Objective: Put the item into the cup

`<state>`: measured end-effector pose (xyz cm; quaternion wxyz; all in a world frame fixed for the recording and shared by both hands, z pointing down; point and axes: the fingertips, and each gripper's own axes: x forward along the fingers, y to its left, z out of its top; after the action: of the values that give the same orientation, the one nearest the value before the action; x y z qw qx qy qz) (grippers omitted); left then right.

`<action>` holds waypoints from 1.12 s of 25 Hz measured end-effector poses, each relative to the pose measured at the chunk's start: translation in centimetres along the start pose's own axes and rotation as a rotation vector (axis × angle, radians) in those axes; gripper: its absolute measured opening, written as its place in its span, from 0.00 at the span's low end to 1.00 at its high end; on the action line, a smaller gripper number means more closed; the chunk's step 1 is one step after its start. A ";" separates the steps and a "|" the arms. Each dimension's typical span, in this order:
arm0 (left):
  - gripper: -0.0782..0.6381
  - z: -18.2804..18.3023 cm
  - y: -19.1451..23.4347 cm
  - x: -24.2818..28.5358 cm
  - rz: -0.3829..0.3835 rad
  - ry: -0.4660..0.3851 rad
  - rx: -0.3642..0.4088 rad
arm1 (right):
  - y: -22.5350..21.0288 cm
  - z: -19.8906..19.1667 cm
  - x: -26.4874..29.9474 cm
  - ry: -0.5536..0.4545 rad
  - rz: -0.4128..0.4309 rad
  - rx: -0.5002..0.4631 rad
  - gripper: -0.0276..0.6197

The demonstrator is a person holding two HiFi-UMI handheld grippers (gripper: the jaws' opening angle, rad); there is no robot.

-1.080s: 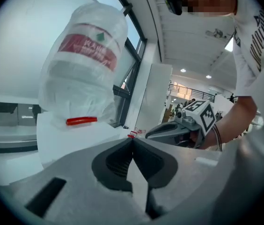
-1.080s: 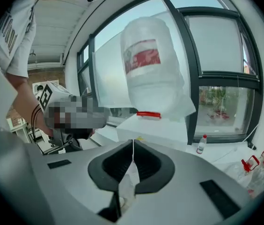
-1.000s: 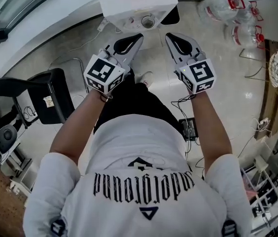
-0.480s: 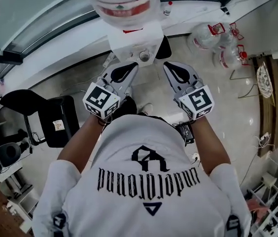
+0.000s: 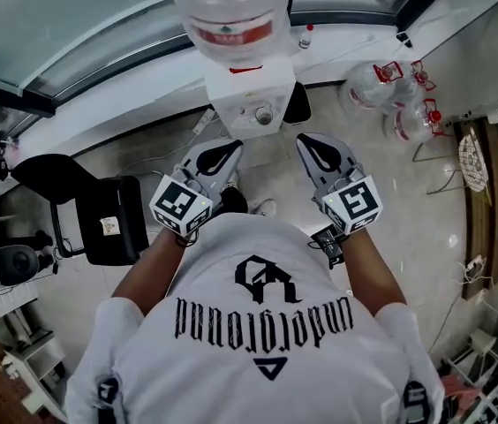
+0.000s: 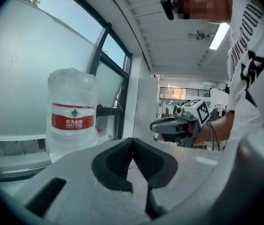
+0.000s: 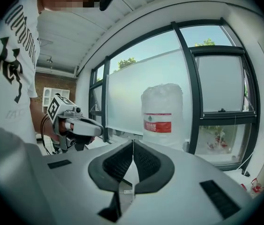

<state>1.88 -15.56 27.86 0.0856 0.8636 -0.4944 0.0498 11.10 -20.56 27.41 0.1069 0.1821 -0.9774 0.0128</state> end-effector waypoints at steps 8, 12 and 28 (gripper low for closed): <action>0.13 0.4 -2.5 -1.2 -0.080 0.026 0.075 | 2.0 0.0 -0.1 -0.009 -0.007 0.014 0.07; 0.13 0.4 -3.3 -2.7 -0.130 0.028 0.122 | 4.0 0.5 0.1 -0.006 -0.018 0.010 0.07; 0.13 -1.9 -0.7 -19.0 -0.183 0.007 0.084 | 18.9 1.9 3.2 0.000 -0.117 0.007 0.07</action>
<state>-7.08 1.22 26.37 0.0551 0.9077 -0.4108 0.0656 1.03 -4.12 26.51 0.1070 0.2394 -0.9650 0.0101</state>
